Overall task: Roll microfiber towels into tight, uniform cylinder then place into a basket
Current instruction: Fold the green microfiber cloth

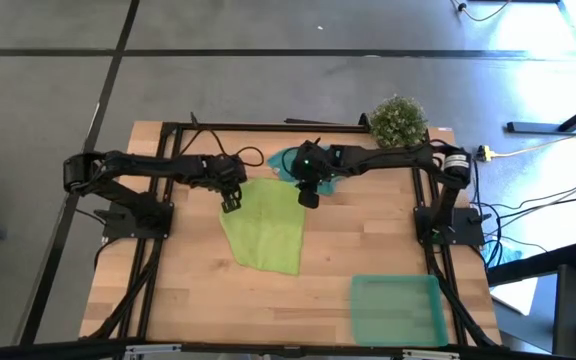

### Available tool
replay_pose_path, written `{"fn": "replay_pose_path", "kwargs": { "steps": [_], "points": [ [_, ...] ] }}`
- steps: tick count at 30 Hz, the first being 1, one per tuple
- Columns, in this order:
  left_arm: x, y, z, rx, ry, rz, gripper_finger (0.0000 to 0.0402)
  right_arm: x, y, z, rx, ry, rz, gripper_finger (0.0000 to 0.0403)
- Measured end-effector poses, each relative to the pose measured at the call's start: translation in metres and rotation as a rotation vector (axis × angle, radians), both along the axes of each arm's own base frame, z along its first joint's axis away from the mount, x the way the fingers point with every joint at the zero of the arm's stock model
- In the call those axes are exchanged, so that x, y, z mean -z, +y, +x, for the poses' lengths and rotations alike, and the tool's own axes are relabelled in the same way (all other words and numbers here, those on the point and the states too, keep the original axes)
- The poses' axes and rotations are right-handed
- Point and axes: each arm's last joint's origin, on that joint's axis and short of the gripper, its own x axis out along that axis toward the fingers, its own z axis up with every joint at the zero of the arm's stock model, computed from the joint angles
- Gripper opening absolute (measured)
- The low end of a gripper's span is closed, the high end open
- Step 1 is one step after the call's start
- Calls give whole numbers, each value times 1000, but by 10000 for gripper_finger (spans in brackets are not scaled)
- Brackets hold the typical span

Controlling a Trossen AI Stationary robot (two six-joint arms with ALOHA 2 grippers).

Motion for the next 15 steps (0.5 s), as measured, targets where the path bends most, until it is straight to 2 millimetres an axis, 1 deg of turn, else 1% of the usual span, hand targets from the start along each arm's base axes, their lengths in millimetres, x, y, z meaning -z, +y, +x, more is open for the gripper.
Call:
{"fn": "replay_pose_path", "kwargs": {
  "steps": [2,4,10,13,15],
  "points": [
    [0,-2,1,8,0,0,1,4,-5,0,-4,11,-8,116],
    [0,-3,1,12,-1,-3,1,4,-10,2,5,-7,-15,116],
    [0,-5,1,18,-1,-10,1,4,-22,-2,46,-4,-18,116],
    [0,-5,1,17,-1,-10,1,10,-25,0,51,-16,14,116],
    [0,-5,1,17,-1,-10,1,18,-26,2,27,-6,43,116]
  ]
}}
